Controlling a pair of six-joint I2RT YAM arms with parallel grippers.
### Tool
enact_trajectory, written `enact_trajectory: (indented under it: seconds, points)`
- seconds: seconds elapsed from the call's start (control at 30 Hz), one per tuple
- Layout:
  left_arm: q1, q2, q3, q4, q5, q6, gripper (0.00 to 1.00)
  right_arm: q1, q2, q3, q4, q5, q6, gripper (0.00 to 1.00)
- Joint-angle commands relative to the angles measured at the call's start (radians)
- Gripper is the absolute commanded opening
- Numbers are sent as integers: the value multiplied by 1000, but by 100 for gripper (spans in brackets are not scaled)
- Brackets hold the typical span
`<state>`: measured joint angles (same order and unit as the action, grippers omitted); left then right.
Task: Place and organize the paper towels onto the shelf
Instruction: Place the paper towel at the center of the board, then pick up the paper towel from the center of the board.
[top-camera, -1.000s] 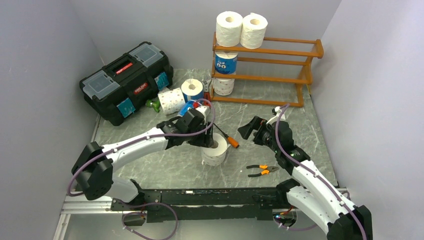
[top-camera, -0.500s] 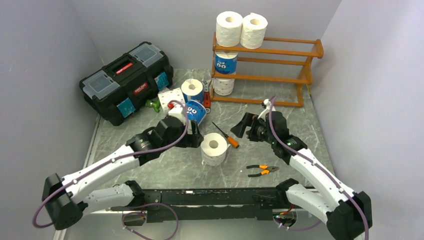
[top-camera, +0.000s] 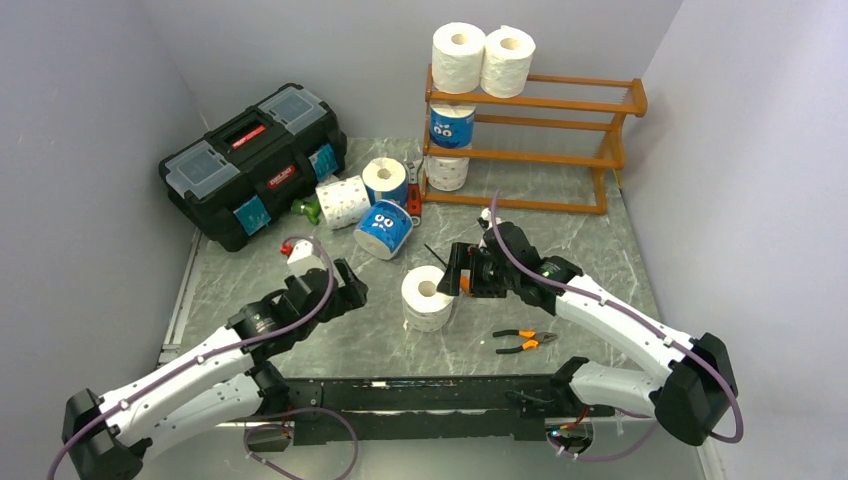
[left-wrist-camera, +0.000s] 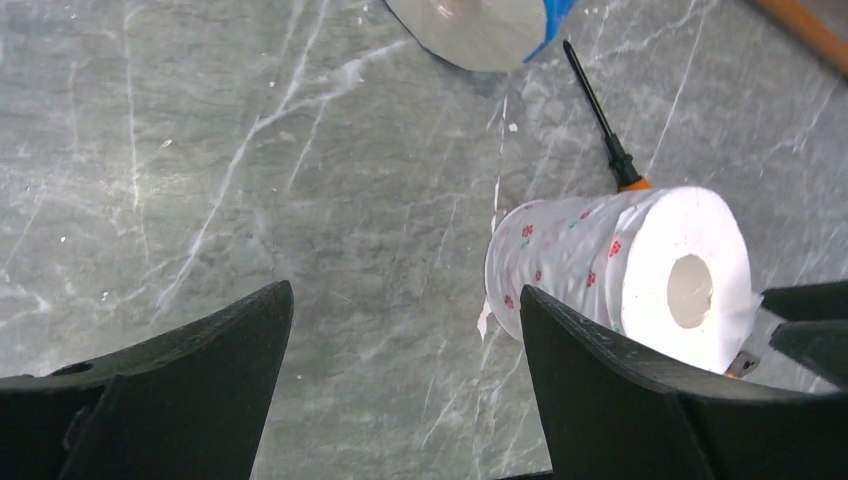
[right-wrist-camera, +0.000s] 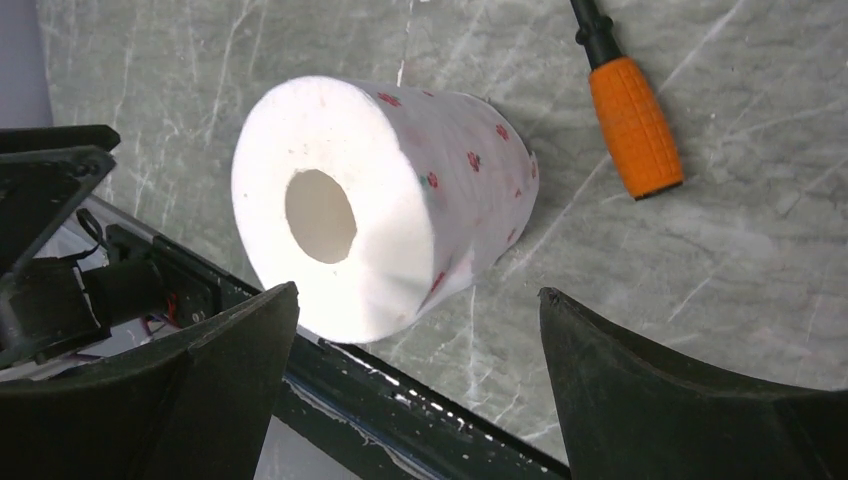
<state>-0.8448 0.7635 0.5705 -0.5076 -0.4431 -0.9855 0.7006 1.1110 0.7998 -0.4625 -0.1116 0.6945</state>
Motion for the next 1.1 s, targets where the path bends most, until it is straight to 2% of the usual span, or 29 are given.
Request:
enact_trajectory:
  seconds: [0.0, 0.27, 0.73, 1.07]
  points:
    - [3, -59, -33, -26, -83, -103, 89, 14, 3, 39, -53, 27, 54, 92]
    - [4, -62, -55, -40, -80, -126, 89, 36, 42, 46, -6, 13, 101, 88]
    - [3, -80, -89, -29, -67, -144, 88, 36, 81, 67, 26, 82, 135, 79]
    - [4, -58, -102, -11, -50, -152, 88, 37, 108, 72, 40, 69, 129, 77]
